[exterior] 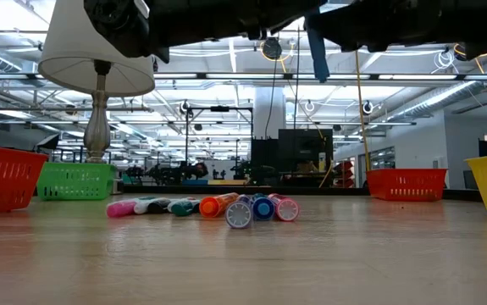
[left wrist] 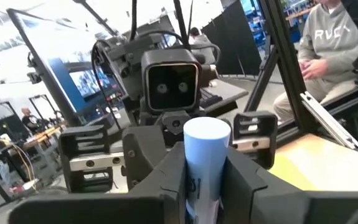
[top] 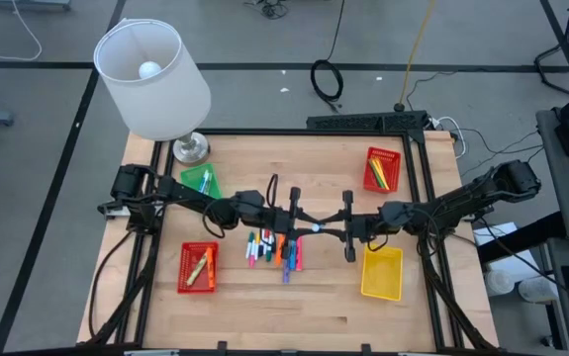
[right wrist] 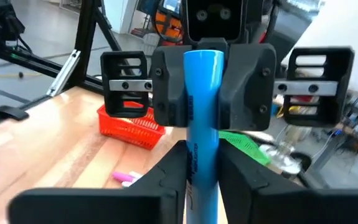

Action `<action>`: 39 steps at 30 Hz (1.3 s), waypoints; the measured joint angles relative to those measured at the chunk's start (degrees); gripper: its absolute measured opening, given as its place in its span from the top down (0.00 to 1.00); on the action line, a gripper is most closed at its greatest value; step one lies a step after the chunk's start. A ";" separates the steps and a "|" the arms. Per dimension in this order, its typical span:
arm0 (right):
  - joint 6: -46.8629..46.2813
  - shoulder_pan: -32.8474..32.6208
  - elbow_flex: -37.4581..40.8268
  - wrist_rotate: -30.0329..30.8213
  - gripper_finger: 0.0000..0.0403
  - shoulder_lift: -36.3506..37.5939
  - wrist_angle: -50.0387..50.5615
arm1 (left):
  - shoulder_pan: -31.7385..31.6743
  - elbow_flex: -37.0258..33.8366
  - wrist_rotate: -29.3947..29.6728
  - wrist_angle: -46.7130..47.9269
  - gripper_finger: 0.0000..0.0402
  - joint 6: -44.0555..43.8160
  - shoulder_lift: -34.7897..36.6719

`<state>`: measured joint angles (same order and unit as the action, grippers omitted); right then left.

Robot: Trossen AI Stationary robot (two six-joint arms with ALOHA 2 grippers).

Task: Pick & Place Markers
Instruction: Put the right blue highlighter pen into the bottom red basket

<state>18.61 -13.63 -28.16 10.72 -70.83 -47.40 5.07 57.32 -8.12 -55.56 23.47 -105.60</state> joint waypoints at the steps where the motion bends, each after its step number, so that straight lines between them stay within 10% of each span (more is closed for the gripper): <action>1: -1.24 0.00 0.00 0.54 0.83 -0.04 0.12 | 0.07 0.00 0.00 0.18 0.85 -0.24 0.00; 9: -7.12 -0.04 0.00 9.07 0.50 3.61 6.90 | 2.81 -0.02 13.20 16.67 0.85 -5.18 9.92; 17: -14.35 -0.02 -0.04 20.04 0.32 14.75 24.43 | 12.13 0.02 38.97 62.75 0.85 -38.24 30.85; 30: -19.62 -0.02 -0.04 19.11 0.37 22.56 31.89 | 33.93 -0.01 41.11 111.25 0.85 -118.32 35.25; 39: -19.47 -0.04 -0.02 19.22 0.38 22.29 31.43 | 37.06 -0.04 28.65 119.37 0.85 -143.06 24.90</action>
<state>-0.86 -13.67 -28.18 29.93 -48.53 -15.97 42.13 57.28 20.53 63.81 -119.59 -80.71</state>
